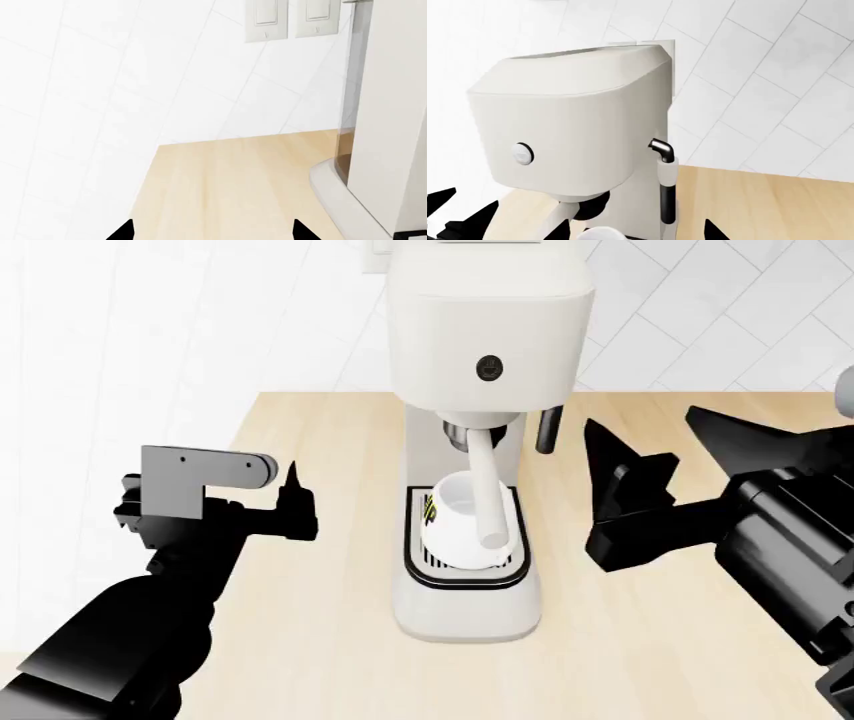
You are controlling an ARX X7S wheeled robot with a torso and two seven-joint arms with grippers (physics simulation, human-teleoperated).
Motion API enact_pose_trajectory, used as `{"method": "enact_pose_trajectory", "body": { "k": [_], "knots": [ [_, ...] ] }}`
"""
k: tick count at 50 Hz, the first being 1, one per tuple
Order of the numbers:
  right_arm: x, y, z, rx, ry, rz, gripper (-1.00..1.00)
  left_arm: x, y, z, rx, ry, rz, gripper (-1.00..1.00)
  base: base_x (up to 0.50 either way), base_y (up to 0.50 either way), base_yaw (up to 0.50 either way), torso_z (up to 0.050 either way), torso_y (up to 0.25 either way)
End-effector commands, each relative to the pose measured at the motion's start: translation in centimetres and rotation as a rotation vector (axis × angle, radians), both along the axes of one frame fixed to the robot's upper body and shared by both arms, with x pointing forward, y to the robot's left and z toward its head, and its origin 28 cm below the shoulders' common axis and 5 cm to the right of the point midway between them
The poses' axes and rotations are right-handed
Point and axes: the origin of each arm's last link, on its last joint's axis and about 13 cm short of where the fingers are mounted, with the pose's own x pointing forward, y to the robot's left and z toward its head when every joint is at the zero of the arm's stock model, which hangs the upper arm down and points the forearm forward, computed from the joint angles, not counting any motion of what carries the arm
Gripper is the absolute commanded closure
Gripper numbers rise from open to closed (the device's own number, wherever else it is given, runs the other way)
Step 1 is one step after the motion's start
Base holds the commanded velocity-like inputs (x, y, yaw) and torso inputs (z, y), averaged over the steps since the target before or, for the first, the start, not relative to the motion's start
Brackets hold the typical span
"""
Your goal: Press the button on the coffee machine to serve coffee.
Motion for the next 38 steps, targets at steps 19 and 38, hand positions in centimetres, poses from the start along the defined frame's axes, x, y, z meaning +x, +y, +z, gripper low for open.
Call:
{"method": "enact_pose_trajectory", "body": {
  "k": [19, 38],
  "knots": [
    [1.1, -3.1, -4.4, -0.054, 0.058, -0.162, -1.0, 0.2, 0.1, -0.5, 0.001, 0.011, 0.009, -1.0, 0.0, 0.0, 0.0, 0.0, 0.0],
    [1.8, -3.3, -7.1, -0.074, 0.092, -0.192, -1.0, 0.3, 0.2, -1.3, 0.009, 0.029, 0.02, -1.0, 0.0, 0.0, 0.0, 0.0, 0.0]
  ]
}}
